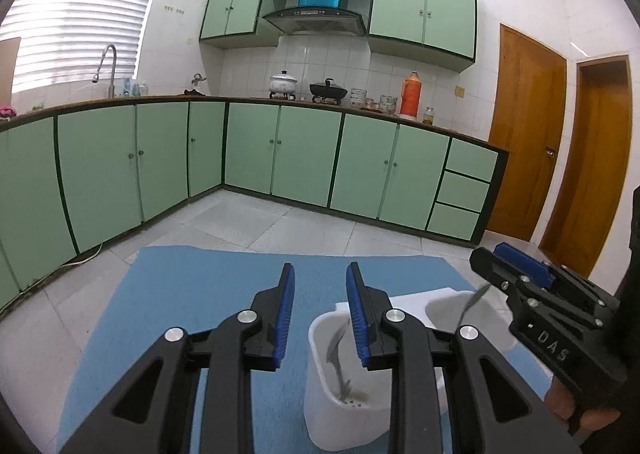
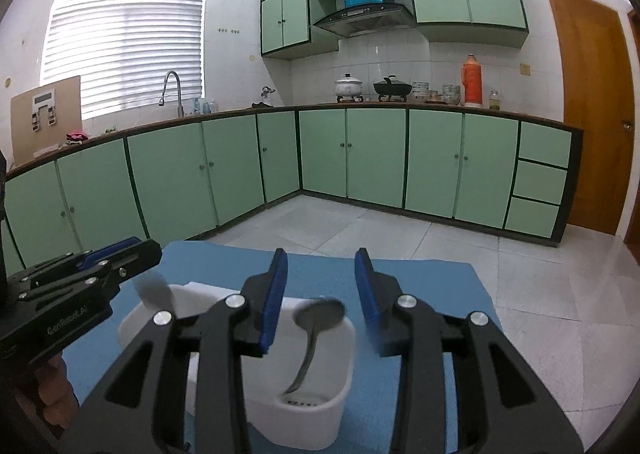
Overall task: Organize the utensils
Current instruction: 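Carry both spoons over the white holder and open both tools to drop them, then grasp the large silver spoon with the left tool while the right tool returns toward the black spoon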
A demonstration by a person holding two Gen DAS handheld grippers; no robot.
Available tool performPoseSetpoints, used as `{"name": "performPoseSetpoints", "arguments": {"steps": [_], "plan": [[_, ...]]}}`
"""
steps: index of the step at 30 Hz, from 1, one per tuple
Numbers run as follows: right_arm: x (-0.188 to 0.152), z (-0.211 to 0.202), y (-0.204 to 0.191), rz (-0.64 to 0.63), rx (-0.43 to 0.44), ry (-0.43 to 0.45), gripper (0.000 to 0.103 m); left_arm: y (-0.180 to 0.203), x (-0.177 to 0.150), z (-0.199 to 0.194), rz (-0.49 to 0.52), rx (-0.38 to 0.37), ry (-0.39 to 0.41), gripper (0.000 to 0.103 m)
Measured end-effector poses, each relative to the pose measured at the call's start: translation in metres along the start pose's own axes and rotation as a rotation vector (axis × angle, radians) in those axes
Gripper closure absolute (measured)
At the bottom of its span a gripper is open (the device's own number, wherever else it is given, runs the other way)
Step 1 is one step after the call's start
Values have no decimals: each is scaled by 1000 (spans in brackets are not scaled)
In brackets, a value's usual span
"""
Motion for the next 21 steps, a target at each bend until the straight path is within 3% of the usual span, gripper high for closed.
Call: {"name": "performPoseSetpoints", "arguments": {"steps": [3, 5, 10, 12, 18, 21], "plan": [[1, -10, 3, 10, -10, 17, 57, -2, -2, -6, -6, 1, -1, 67], [1, -18, 6, 17, -20, 25, 54, -3, -2, -12, -9, 2, 3, 57], [-4, -44, 18, 39, -63, 42, 34, -10, -6, -39, -28, 4, 16, 39], [-9, -56, 21, 42, -80, 41, 21, -12, -9, -53, -26, 12, 27, 29], [-35, -90, 26, 68, -94, 6, 7, -22, -29, -87, -31, 48, 18, 11], [-53, -103, 26, 86, -86, -34, 6, -29, -48, -100, -32, 76, -26, 8]]}}
Point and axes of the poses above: each gripper's, at about its wrist camera, not at the fingertips, and z roughly the way its jaws point, y to its right, x to its top, the point moved 7 cm from there along z, roughly the way its jaws point, and after that the axes turned 15 degrees about -z, right-handed, at the moved point
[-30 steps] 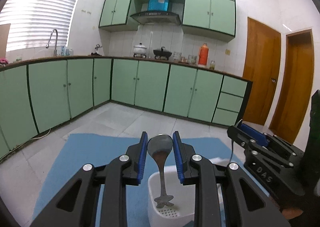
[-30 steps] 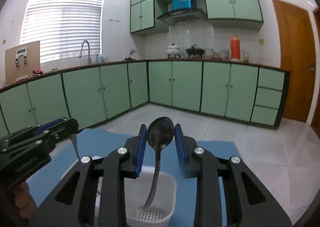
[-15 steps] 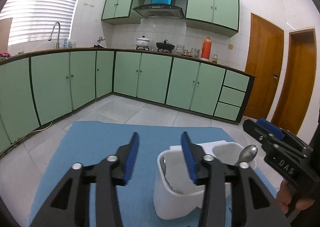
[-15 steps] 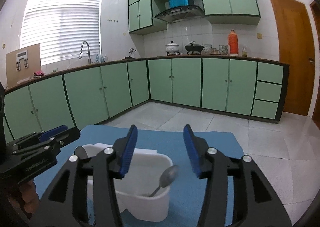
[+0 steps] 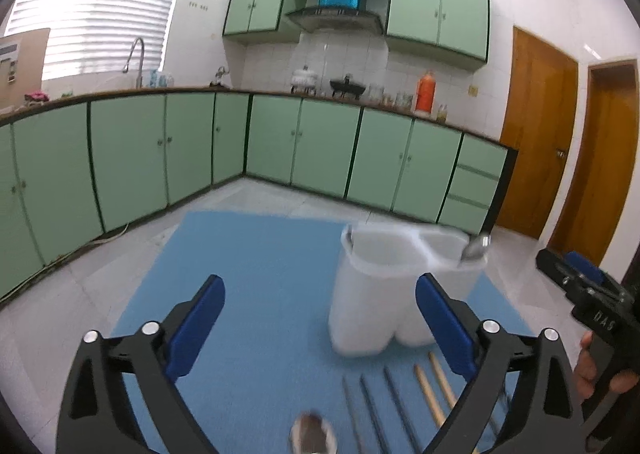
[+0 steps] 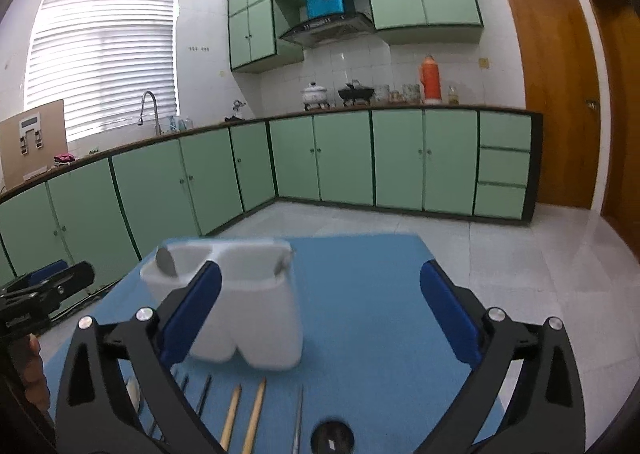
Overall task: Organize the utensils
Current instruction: 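Grasp the large silver spoon with the left tool while the right tool returns toward the black spoon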
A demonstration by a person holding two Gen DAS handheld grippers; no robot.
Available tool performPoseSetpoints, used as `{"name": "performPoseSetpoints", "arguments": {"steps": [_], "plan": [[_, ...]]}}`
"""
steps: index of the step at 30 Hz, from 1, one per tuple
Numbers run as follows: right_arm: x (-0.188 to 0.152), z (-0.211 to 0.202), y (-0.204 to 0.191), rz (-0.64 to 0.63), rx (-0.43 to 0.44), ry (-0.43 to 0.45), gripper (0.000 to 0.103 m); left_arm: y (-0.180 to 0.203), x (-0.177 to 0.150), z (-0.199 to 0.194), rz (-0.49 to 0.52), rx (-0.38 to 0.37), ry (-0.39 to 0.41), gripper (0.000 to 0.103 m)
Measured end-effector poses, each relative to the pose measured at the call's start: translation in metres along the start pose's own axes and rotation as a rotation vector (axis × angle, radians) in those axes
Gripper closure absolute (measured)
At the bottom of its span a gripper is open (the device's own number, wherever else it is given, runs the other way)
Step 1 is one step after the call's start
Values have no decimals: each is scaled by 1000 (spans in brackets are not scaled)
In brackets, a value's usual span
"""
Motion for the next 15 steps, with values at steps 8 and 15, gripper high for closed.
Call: {"name": "performPoseSetpoints", "arguments": {"steps": [8, 15], "plan": [[-41, -17, -3, -6, -21, -95, 5, -23, -53, -2, 10, 96, -143, 7], [-68, -16, -14, -23, -8, -151, 5, -37, -85, 20, -15, 169, -259, 7]]}}
Point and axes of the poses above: each gripper's, at about its wrist camera, not at the fingertips, and z roughly the way its jaws point, y to its right, x to its top, the point moved 7 cm from there along z, roughly the way its jaws point, and after that the axes turned 15 degrees about -z, right-handed, at the moved point
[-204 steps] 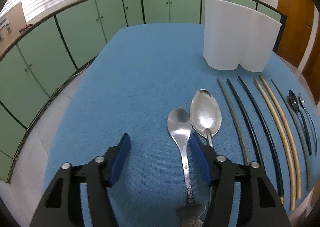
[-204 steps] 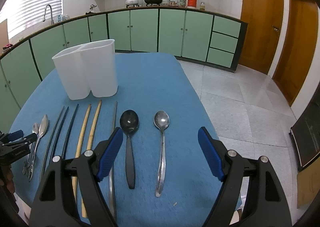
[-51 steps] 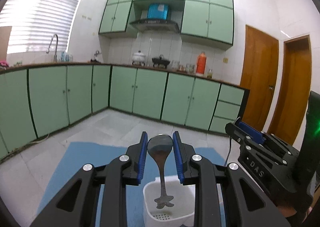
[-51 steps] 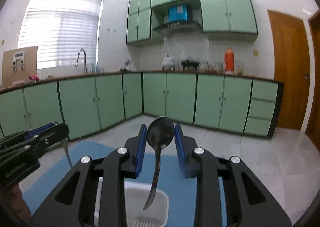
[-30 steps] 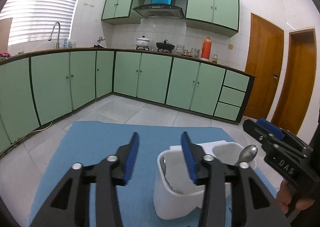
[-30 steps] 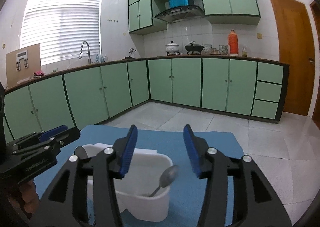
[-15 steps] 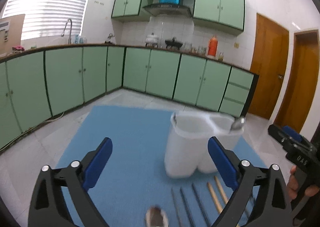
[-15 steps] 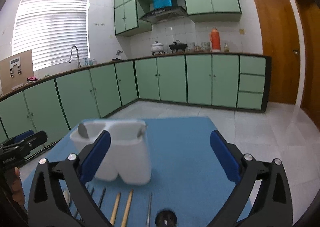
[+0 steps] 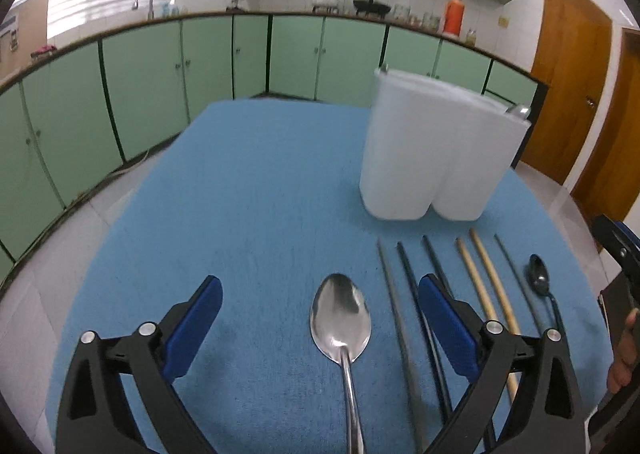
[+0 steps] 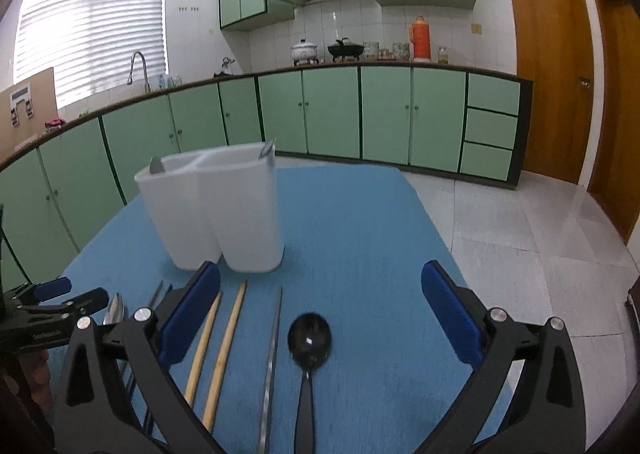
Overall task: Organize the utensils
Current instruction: 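Grasp the large silver spoon with the left tool while the right tool returns toward the black spoon, then grasp the black spoon with the right tool while the left tool holds the large spoon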
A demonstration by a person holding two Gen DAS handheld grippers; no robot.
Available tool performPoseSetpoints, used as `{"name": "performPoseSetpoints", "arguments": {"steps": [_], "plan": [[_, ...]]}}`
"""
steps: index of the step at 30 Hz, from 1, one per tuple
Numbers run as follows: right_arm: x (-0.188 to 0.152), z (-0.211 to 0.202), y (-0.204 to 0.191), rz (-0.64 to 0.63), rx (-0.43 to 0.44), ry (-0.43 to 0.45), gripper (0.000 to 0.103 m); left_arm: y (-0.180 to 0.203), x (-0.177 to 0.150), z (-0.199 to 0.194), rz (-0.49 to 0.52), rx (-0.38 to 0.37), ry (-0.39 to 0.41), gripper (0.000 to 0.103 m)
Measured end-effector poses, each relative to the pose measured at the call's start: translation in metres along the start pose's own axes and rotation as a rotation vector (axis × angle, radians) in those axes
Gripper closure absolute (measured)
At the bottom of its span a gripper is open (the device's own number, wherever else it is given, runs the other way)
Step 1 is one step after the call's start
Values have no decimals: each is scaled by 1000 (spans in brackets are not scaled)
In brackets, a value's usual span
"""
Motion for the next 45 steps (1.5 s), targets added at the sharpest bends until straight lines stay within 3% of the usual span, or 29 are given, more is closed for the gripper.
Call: {"name": "performPoseSetpoints", "arguments": {"steps": [4, 6, 11, 13, 16, 18, 19, 26, 31, 36, 45], "plan": [[-7, 5, -1, 1, 2, -12, 5, -2, -3, 11, -3, 24, -19, 9], [-9, 7, 0, 7, 3, -16, 5, -2, -5, 16, 0, 24, -37, 17], [-11, 11, 2, 15, 5, -24, 5, 0, -11, 24, 12, 13, -75, 23], [-13, 13, 1, 12, 6, -31, 5, 1, -13, 28, 16, 6, -97, 36], [-12, 15, -1, 7, 9, -35, 5, 2, -14, 28, 17, 3, -98, 46], [-11, 17, -3, 3, 13, -40, 5, 2, -15, 28, 19, -8, -101, 64], [-12, 17, -4, 1, 15, -43, 5, 3, -15, 28, 20, -15, -104, 68], [-14, 23, -13, -48, 23, -103, 5, 10, -17, 21, 27, -48, -87, 68], [-18, 31, -19, -83, 25, -165, 6, 9, -9, 9, 32, -45, -31, 68], [-26, 47, -19, -60, 38, -235, 28, 8, -6, 4, 22, -62, -22, 68], [-39, 65, -13, -12, 55, -320, 40, 9, -7, 5, 30, -75, -21, 68]]}}
Point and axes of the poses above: each gripper's, at about its wrist camera, not at the fingertips, and z roughly the way its jaws point, y to its right, x to its top, the point moved 7 cm from there along z, roughly the way its jaws point, and after that the axes turned 15 degrees about -z, right-handed, at the moved point
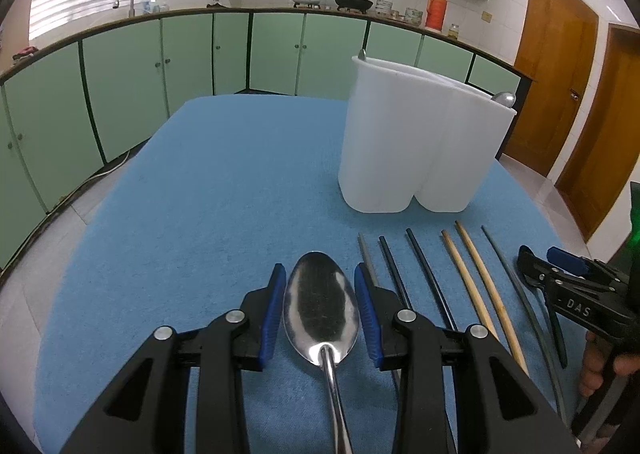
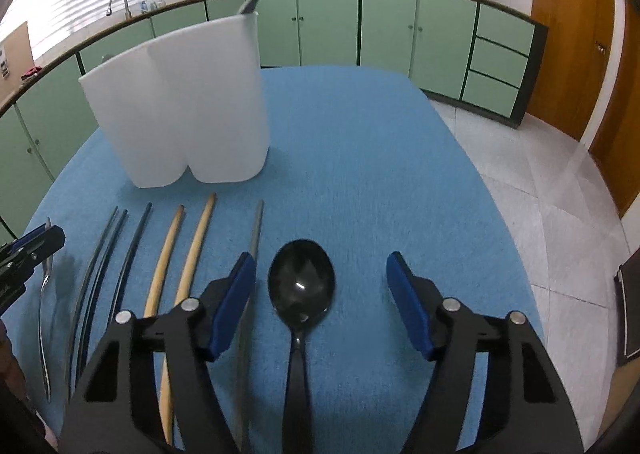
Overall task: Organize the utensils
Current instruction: 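Grasp the black spoon with the right tool while the left tool holds the large spoon, then lift both spoons and carry them over the white holder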
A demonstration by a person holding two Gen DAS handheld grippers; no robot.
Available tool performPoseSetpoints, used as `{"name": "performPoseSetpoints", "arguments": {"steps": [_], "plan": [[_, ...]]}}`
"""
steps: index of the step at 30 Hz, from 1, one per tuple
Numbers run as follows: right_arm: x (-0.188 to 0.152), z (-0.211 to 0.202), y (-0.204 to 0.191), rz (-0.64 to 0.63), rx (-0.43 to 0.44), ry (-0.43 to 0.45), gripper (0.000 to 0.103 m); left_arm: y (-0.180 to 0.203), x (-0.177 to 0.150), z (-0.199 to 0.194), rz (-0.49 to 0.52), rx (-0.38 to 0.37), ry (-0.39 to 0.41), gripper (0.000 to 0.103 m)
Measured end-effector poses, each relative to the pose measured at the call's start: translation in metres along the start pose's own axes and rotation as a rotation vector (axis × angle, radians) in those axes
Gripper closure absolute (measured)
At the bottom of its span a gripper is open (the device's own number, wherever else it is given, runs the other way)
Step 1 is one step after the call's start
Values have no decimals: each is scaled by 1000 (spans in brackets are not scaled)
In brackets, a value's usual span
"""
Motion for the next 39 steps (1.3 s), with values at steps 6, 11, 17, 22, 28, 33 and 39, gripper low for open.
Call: {"name": "performPoseSetpoints", "arguments": {"steps": [6, 11, 17, 22, 28, 33, 39], "plan": [[0, 7, 0, -4, 11, -34, 48, 4, 0, 3, 7, -3, -2, 68], [2, 9, -1, -12, 9, -43, 54, 5, 2, 2, 10, -7, 2, 68], [5, 6, 2, -21, 19, -45, 69, 7, 2, -1, 15, -10, 9, 68], [5, -6, 2, -14, 38, -2, 69, 8, 2, -8, 19, -13, 23, 68], [14, -38, 4, -20, 58, 103, 69, 13, 3, -23, 22, -36, 64, 68], [26, -68, 7, -4, 73, 243, 69, 18, 9, -37, 13, -70, 116, 68], [39, -89, 13, 22, 103, 372, 69, 21, 17, -53, -5, -115, 176, 68]]}}
Point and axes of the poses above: each gripper's, at about its wrist camera, not at the fingertips, and z roughly the way its jaws point, y to its right, x to its top, the point moved 7 cm from there along z, roughly the way its jaws point, and after that the axes turned 15 degrees about -z, right-handed, at the moved point
